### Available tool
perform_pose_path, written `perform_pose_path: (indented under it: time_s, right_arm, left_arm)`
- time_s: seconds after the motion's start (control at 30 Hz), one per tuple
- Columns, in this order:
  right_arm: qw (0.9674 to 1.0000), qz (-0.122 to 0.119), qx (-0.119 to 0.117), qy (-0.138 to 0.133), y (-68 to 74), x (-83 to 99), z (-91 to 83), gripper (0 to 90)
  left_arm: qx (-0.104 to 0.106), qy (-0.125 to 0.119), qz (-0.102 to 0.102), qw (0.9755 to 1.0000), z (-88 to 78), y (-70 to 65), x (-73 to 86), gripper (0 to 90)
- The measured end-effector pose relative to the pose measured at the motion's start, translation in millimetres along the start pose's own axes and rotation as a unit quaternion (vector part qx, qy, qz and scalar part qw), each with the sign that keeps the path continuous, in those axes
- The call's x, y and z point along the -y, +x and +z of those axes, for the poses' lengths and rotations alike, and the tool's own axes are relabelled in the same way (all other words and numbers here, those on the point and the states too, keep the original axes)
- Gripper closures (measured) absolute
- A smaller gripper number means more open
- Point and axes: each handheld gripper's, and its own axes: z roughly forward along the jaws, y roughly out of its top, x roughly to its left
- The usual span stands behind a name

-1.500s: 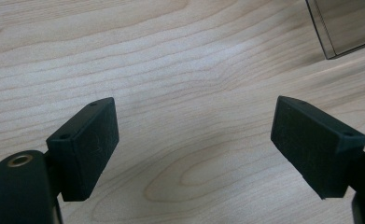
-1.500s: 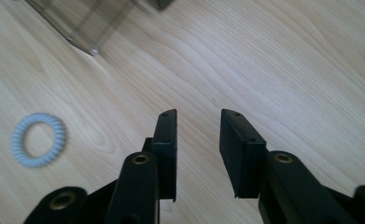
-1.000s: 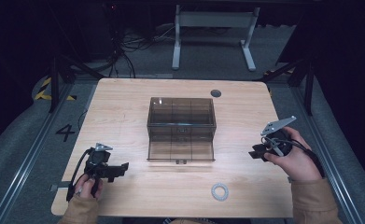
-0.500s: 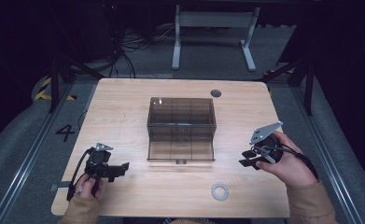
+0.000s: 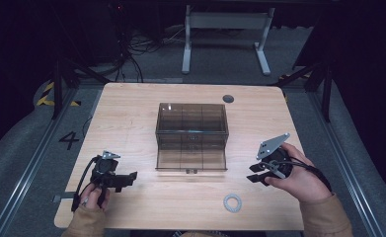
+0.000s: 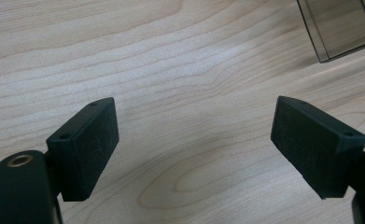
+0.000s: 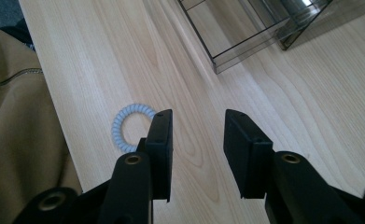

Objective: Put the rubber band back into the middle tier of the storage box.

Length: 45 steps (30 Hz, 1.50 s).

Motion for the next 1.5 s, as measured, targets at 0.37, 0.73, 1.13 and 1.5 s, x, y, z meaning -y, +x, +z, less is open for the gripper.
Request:
perform_pose_path:
  time_s: [0.37,0.73,1.13,1.5]
  right_arm:
    - [0.9998,-0.018,-0.007,-0.001,6.3,-4.4,4.6,62.8]
    - [0.9986,-0.045,-0.025,0.010,13.0,-9.1,15.5,61.6]
    - [0.9971,-0.056,-0.034,0.038,15.7,-12.1,33.9,61.2]
    - [0.9929,-0.054,-0.055,0.091,19.0,-12.8,59.9,62.5]
  left_arm:
    - [0.000,-0.002,0.000,1.0000,0.5,-0.5,-0.4,15.9]
    - [0.002,0.000,0.003,1.0000,0.6,-0.2,-0.6,15.9]
    - [0.003,0.000,0.003,1.0000,0.8,-0.1,-0.6,15.9]
    - [0.002,-0.001,0.002,1.0000,0.7,-0.1,-0.6,15.9]
